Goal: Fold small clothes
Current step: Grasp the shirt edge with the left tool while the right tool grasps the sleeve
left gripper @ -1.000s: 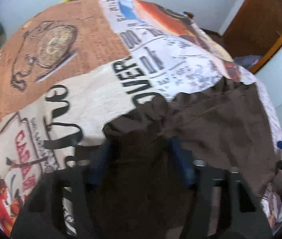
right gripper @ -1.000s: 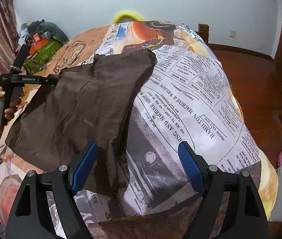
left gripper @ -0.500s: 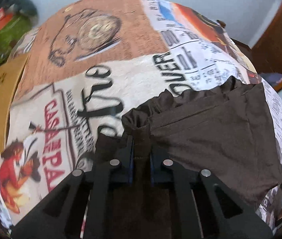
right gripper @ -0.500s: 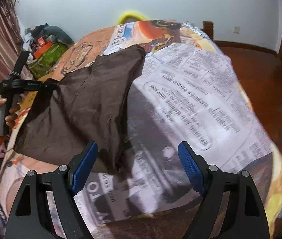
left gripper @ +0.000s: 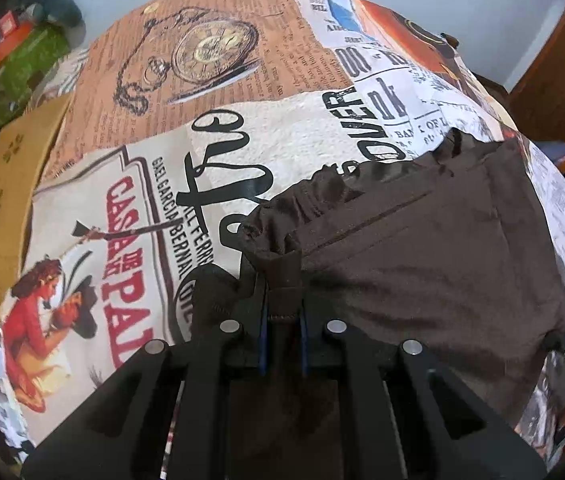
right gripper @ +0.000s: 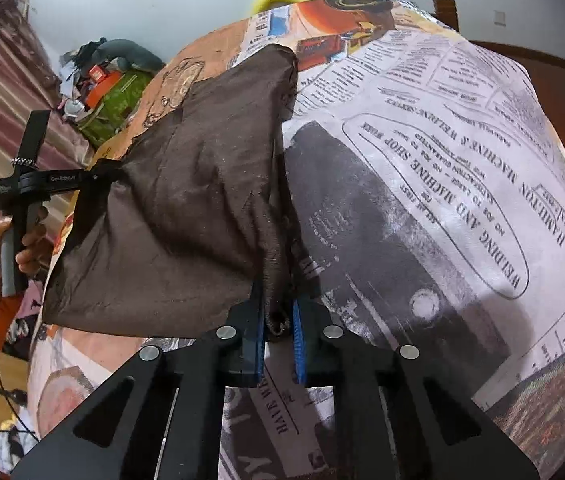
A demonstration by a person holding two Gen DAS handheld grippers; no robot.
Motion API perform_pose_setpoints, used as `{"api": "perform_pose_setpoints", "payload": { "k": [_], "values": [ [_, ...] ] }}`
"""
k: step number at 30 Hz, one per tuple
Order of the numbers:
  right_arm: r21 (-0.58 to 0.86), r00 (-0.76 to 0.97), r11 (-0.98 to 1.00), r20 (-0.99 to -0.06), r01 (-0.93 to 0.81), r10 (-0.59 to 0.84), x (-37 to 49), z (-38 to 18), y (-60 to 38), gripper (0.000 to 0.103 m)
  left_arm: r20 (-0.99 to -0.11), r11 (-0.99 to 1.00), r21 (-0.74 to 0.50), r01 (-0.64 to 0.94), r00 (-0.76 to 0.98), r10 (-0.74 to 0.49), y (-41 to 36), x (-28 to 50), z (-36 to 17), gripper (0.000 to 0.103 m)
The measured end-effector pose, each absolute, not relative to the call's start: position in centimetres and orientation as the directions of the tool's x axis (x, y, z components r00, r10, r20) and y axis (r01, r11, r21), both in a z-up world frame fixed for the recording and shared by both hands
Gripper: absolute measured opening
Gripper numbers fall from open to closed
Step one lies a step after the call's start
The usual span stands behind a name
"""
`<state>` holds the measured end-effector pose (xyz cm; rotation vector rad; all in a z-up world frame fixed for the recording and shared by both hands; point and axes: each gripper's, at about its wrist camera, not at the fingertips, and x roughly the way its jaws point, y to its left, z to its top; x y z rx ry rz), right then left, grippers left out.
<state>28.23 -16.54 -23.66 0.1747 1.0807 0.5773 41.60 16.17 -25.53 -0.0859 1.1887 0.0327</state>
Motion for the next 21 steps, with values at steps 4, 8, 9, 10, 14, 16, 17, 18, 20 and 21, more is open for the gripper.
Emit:
{"api": "perform_pose_setpoints", "payload": {
  "k": [4,8,9,10,14,16,17,18,20,21],
  "values": [
    [0.296,0.386,0.859,-0.798,-0.418,0.462,28.1,-22.5,-15.7,0.009,-0.921,0.998,-0.041,-0.041,0.390,-0.022,16.2,40.3,-24.4,0.011],
    [0.237,0.419,0.867,-0.800,-0.438,0.430,29.5,-21.6,-15.7,0.009,-0.921,0.998,-0.056,-0.028,0.388,-0.041,16.4,38.1,-23.5,0.011],
    [0.224,0.426,0.869,-0.800,-0.442,0.423,30.0,-21.3,-15.6,0.009,-0.921,0.997,-0.070,-0.026,0.385,-0.054,16.5,37.3,-23.4,0.011],
    [0.214,0.428,0.869,-0.802,-0.445,0.417,30.6,-21.1,-15.6,0.009,-0.922,0.996,-0.079,-0.027,0.383,-0.063,16.6,36.8,-23.3,0.011],
    [0.147,0.422,0.862,-0.824,-0.485,0.378,32.9,-20.6,-14.6,0.009,-0.929,0.987,-0.149,-0.054,0.350,-0.120,17.1,34.2,-23.8,0.011],
    [0.116,0.416,0.853,-0.834,-0.509,0.362,34.4,-20.3,-13.9,0.009,-0.932,0.984,-0.166,-0.068,0.335,-0.135,16.9,33.0,-24.2,0.011],
    [0.105,0.415,0.850,-0.838,-0.517,0.355,35.2,-20.2,-13.4,0.009,-0.933,0.981,-0.179,-0.074,0.328,-0.146,16.7,32.4,-24.4,0.011],
    [0.095,0.414,0.847,-0.840,-0.523,0.350,35.9,-20.0,-13.1,0.009,-0.933,0.978,-0.193,-0.080,0.323,-0.158,16.4,32.0,-24.6,0.011],
    [0.084,0.416,0.845,-0.842,-0.527,0.344,37.2,-19.9,-12.2,0.009,-0.930,0.969,-0.228,-0.091,0.314,-0.190,15.9,31.0,-24.9,0.011],
    [0.076,0.422,0.846,-0.841,-0.528,0.339,37.9,-19.9,-11.7,0.009,-0.928,0.967,-0.239,-0.092,0.313,-0.200,15.8,30.8,-24.9,0.011]
  ]
}}
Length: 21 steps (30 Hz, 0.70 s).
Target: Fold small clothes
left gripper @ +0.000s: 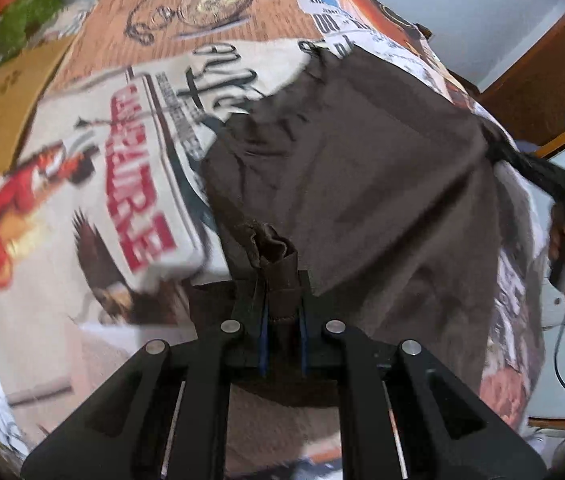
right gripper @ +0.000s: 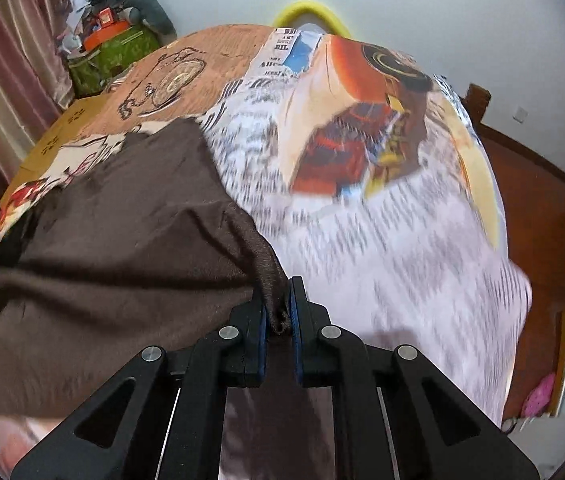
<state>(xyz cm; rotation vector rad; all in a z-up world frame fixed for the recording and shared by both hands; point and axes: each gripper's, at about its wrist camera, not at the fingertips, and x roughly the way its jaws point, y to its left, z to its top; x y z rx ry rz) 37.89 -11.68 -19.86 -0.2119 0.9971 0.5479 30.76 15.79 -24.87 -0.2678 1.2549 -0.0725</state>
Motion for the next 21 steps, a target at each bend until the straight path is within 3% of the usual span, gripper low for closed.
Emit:
{"api": "perform_pose_setpoints", "payload": {
  "k": [6,11,13,15,17,21],
  "values": [
    [0.038,0.457,0.852,-0.831,-0.522,0.318,40.9,-19.9,-8.7,0.010,-0.905,0.926,-0.353,-0.133,0.299,-0.302,15.3,29.2,-24.7,0.010],
    [0.002,0.457,0.839,-0.838,-0.543,0.298,41.5,-20.6,-6.5,0.012,-0.889,0.909,-0.385,-0.161,0.328,-0.318,14.4,27.2,-24.8,0.010],
    [-0.008,0.446,0.836,-0.849,-0.549,0.285,41.6,-20.7,-5.9,0.019,-0.883,0.909,-0.384,-0.161,0.352,-0.311,14.2,26.3,-24.5,0.009],
    [0.011,0.427,0.836,-0.856,-0.549,0.292,41.2,-20.4,-5.8,0.038,-0.885,0.927,-0.346,-0.142,0.377,-0.272,14.0,25.8,-24.0,0.009],
    [0.037,0.427,0.831,-0.845,-0.555,0.322,40.2,-19.6,-6.1,0.049,-0.892,0.948,-0.289,-0.132,0.396,-0.217,14.1,25.7,-23.5,0.009],
    [0.063,0.430,0.806,-0.820,-0.588,0.378,36.5,-17.9,-6.8,0.055,-0.897,0.980,-0.166,-0.110,0.430,-0.104,14.6,26.5,-23.0,0.009]
  ]
}}
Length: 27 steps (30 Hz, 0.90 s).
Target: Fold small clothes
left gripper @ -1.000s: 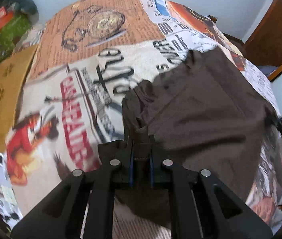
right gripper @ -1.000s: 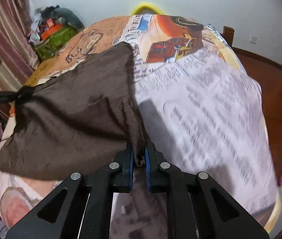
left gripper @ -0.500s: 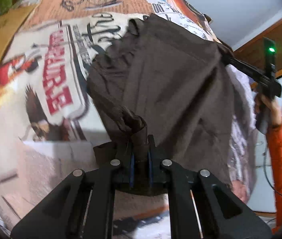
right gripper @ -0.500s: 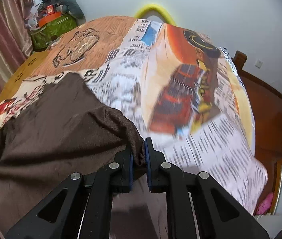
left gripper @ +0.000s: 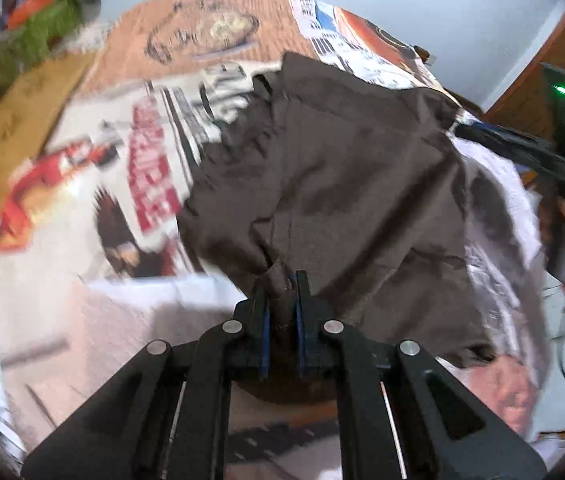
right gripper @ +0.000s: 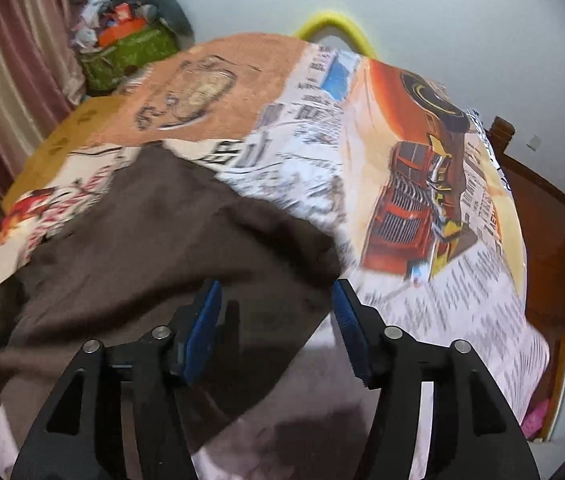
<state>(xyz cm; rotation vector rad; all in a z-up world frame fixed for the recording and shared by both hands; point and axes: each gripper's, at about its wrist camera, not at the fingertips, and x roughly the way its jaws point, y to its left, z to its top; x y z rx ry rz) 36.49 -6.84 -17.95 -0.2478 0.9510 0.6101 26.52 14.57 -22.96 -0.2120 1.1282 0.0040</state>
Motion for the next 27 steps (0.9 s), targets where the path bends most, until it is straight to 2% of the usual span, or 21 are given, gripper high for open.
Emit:
{"api": "perform_pose_setpoints", "payload": {
  "k": [3,8,12,20,24,26,27],
  "values": [
    [0.098,0.411,0.789,-0.811,-0.607,0.417,33.2,-17.1,-7.5,0.060,-0.897,0.979,-0.156,-0.134,0.434,-0.084,15.9,27.5,-23.2,0.010],
    [0.132,0.370,0.758,-0.812,-0.638,0.452,27.3,-17.0,-8.0,0.060,-0.896,0.964,-0.176,-0.201,0.438,-0.072,18.1,27.2,-23.4,0.032],
    [0.227,0.309,0.735,-0.799,-0.639,0.516,23.8,-17.3,-8.2,0.066,-0.891,0.965,-0.156,-0.213,0.453,-0.044,18.7,25.5,-23.1,0.044],
    [0.393,0.176,0.762,-0.821,-0.515,0.543,22.1,-21.6,-6.8,0.066,-0.895,0.967,-0.125,-0.223,0.447,-0.013,20.0,21.1,-23.3,0.046],
    [0.368,0.191,0.764,-0.826,-0.530,0.530,21.7,-22.4,-5.4,0.068,-0.894,0.966,-0.124,-0.228,0.449,-0.009,20.3,19.9,-23.5,0.046],
    [0.364,0.192,0.755,-0.822,-0.546,0.536,21.7,-22.5,-4.6,0.062,-0.893,0.968,-0.114,-0.225,0.450,0.000,20.3,19.7,-23.5,0.046],
    [0.357,0.193,0.751,-0.823,-0.556,0.534,21.5,-22.6,-4.3,0.054,-0.894,0.968,-0.112,-0.225,0.449,0.002,20.2,19.7,-23.5,0.046]
  ]
}}
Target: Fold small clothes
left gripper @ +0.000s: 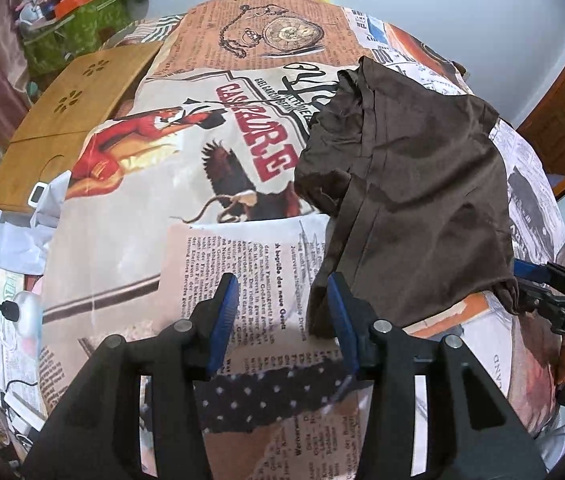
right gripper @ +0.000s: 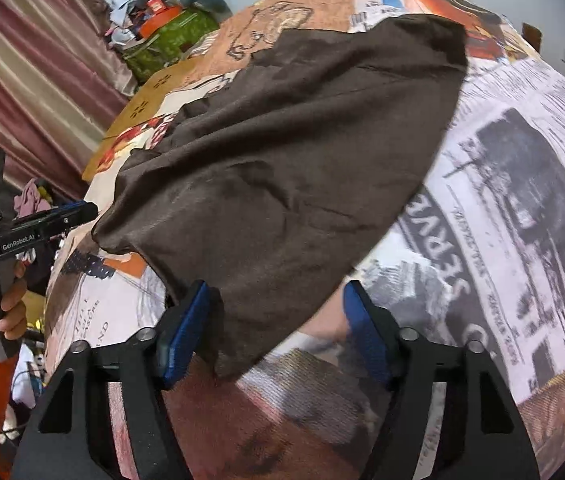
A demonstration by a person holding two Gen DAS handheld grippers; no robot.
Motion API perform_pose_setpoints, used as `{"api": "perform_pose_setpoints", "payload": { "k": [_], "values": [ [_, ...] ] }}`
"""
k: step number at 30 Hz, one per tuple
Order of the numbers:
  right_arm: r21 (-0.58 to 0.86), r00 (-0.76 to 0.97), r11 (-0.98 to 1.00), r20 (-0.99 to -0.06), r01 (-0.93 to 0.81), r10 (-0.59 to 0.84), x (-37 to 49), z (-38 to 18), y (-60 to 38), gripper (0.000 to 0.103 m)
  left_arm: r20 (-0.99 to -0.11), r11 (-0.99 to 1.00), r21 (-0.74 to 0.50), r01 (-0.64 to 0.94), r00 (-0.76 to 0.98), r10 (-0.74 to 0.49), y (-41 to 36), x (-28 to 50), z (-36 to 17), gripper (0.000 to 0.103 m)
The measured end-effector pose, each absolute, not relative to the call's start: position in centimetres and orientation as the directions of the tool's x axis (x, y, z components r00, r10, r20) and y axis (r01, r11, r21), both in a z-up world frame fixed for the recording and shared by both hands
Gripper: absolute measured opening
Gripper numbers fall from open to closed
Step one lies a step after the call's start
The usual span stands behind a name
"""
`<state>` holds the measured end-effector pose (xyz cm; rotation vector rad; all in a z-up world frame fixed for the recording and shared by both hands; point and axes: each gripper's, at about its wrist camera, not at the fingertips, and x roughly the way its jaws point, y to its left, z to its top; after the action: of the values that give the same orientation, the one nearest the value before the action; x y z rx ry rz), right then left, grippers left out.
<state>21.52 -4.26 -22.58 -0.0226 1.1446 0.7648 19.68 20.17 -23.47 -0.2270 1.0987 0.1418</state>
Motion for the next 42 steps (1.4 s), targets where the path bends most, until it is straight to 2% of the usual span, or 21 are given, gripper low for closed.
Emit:
{"api": "perform_pose_setpoints", "payload": {
  "k": [1,2,3,4,5,8,18,22,23,25,26,28,30,32,36,38,40,41,42],
  "values": [
    [0.351,0.193,0.746,-0.824,-0.566,0.533,21.5,-22.6,-3.9,0.049,-0.893,0.967,-0.114,-0.226,0.449,0.000,20.1,19.7,-23.4,0.046],
    [0.346,0.192,0.740,-0.823,-0.578,0.535,21.5,-22.6,-3.4,0.038,-0.891,0.967,-0.124,-0.224,0.453,-0.009,20.0,19.7,-23.2,0.046],
    [0.344,0.189,0.734,-0.822,-0.586,0.537,21.4,-22.7,-3.2,0.021,-0.889,0.967,-0.130,-0.220,0.458,-0.016,19.8,19.7,-23.0,0.046],
    [0.334,0.193,0.734,-0.825,-0.592,0.531,21.1,-22.7,-3.0,0.014,-0.886,0.967,-0.134,-0.215,0.463,-0.020,19.7,19.8,-22.8,0.047],
    [0.322,0.194,0.732,-0.829,-0.601,0.525,21.2,-22.8,-2.6,0.009,-0.884,0.969,-0.135,-0.209,0.467,-0.022,19.5,19.8,-22.6,0.049],
    [0.297,0.201,0.722,-0.833,-0.625,0.516,21.2,-22.5,-2.8,0.006,-0.879,0.973,-0.130,-0.192,0.477,-0.023,19.0,20.2,-22.1,0.051],
    [0.144,0.268,0.775,-0.886,-0.615,0.378,21.6,-23.0,-9.1,0.002,-0.881,0.979,-0.130,-0.159,0.472,-0.040,17.5,21.8,-21.9,0.052],
    [0.179,0.263,0.821,-0.892,-0.541,0.368,22.7,-23.0,-12.3,0.000,-0.880,0.982,-0.124,-0.144,0.473,-0.041,16.9,22.5,-21.9,0.052],
    [0.222,0.250,0.828,-0.885,-0.515,0.393,22.9,-22.7,-13.0,0.007,-0.880,0.982,-0.124,-0.144,0.473,-0.041,16.9,22.6,-22.0,0.053],
    [0.332,0.218,0.829,-0.860,-0.450,0.462,23.2,-22.1,-13.7,0.008,-0.881,0.981,-0.124,-0.151,0.471,-0.039,16.9,22.6,-22.0,0.055],
    [0.363,0.209,0.823,-0.849,-0.437,0.486,23.3,-21.9,-13.7,0.013,-0.883,0.980,-0.124,-0.156,0.467,-0.038,17.0,22.7,-22.2,0.055],
    [0.419,0.208,0.799,-0.816,-0.431,0.540,23.1,-21.1,-12.9,0.031,-0.887,0.979,-0.124,-0.163,0.461,-0.036,17.2,22.5,-22.5,0.055],
    [0.431,0.210,0.781,-0.800,-0.451,0.563,23.0,-20.6,-11.1,0.058,-0.888,0.978,-0.126,-0.166,0.459,-0.037,17.5,22.2,-22.7,0.055],
    [0.430,0.204,0.770,-0.796,-0.472,0.570,22.7,-20.8,-8.8,0.064,-0.888,0.977,-0.130,-0.170,0.459,-0.038,17.8,21.8,-22.9,0.055],
    [0.427,0.143,0.777,-0.829,-0.462,0.541,23.0,-23.3,-5.7,0.068,-0.883,0.974,-0.143,-0.176,0.467,-0.045,18.4,21.0,-23.0,0.055],
    [0.389,0.187,0.785,-0.829,-0.483,0.527,22.6,-23.6,-4.7,0.068,-0.880,0.974,-0.142,-0.176,0.473,-0.043,18.7,20.7,-22.9,0.055],
    [0.344,0.196,0.780,-0.842,-0.522,0.503,22.0,-23.4,-4.1,0.061,-0.879,0.975,-0.140,-0.173,0.475,-0.042,18.8,20.6,-22.9,0.055],
    [0.344,0.194,0.771,-0.838,-0.536,0.510,22.0,-23.3,-4.1,0.047,-0.879,0.975,-0.141,-0.172,0.475,-0.043,18.8,20.6,-23.0,0.055],
    [0.343,0.193,0.764,-0.836,-0.546,0.513,21.9,-23.1,-4.1,0.028,-0.879,0.974,-0.144,-0.172,0.474,-0.046,18.9,20.6,-23.1,0.055]
  ]
}}
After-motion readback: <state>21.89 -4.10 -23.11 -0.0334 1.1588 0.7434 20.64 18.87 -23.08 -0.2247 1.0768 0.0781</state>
